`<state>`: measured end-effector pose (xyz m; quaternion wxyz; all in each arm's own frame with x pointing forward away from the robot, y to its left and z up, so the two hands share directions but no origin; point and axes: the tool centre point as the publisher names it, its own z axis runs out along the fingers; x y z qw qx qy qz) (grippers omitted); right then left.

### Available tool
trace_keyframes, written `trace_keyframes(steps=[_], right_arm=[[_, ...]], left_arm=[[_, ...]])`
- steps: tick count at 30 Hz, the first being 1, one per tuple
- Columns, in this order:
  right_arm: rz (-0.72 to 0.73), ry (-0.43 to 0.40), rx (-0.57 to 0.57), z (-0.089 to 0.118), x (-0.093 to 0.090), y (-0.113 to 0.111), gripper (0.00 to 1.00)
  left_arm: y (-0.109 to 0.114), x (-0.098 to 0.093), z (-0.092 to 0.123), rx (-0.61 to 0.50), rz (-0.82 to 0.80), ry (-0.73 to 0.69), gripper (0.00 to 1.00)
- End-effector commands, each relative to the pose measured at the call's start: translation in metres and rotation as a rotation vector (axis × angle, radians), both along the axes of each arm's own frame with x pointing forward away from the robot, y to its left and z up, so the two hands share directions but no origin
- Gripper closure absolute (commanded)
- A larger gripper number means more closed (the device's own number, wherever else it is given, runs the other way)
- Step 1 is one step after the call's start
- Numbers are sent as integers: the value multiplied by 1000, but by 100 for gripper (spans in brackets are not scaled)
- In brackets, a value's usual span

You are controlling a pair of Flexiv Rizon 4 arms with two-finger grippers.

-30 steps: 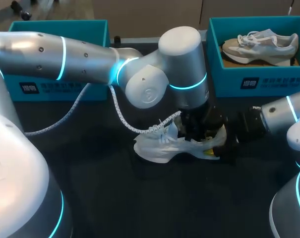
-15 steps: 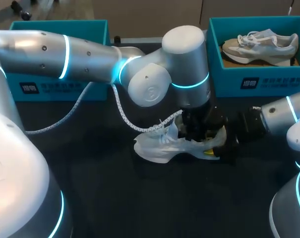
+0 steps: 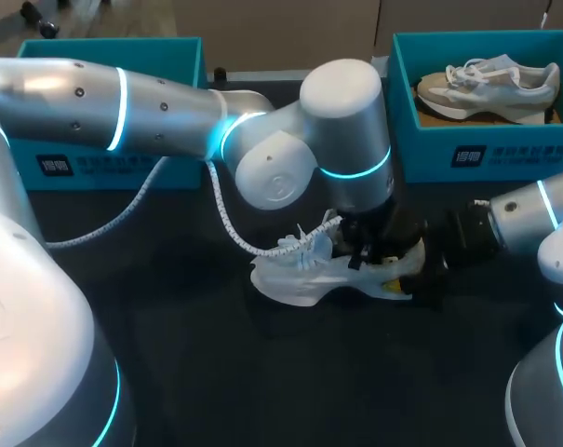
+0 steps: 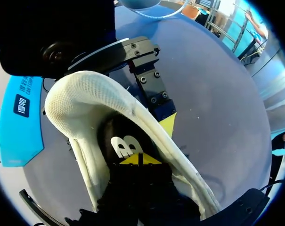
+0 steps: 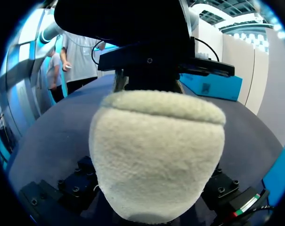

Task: Take the shoe out of the shoebox, open the shoe tongue, remove and reinsert the insole, then place the shoe into the shoebox

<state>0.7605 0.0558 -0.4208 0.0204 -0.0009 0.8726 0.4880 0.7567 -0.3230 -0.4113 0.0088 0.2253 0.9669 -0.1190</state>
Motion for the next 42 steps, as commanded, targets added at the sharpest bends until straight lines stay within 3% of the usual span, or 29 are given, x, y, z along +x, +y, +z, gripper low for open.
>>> trace_keyframes(steps=[1, 12, 27, 32, 42], right_arm=[[0, 0, -3, -3, -2, 4, 100], [0, 0, -3, -3, -2, 4, 100], [0, 0, -3, -3, -2, 4, 100], [0, 0, -3, -3, -2, 4, 100], [0, 0, -3, -3, -2, 4, 100]], left_arm=[[-2, 5, -36, -5, 13, -16, 100], [16, 13, 11, -21, 41, 13, 100], [29, 17, 38, -25, 13, 130, 100], [28, 14, 39, -28, -27, 200, 100], [14, -1, 28, -47, -23, 178, 100]])
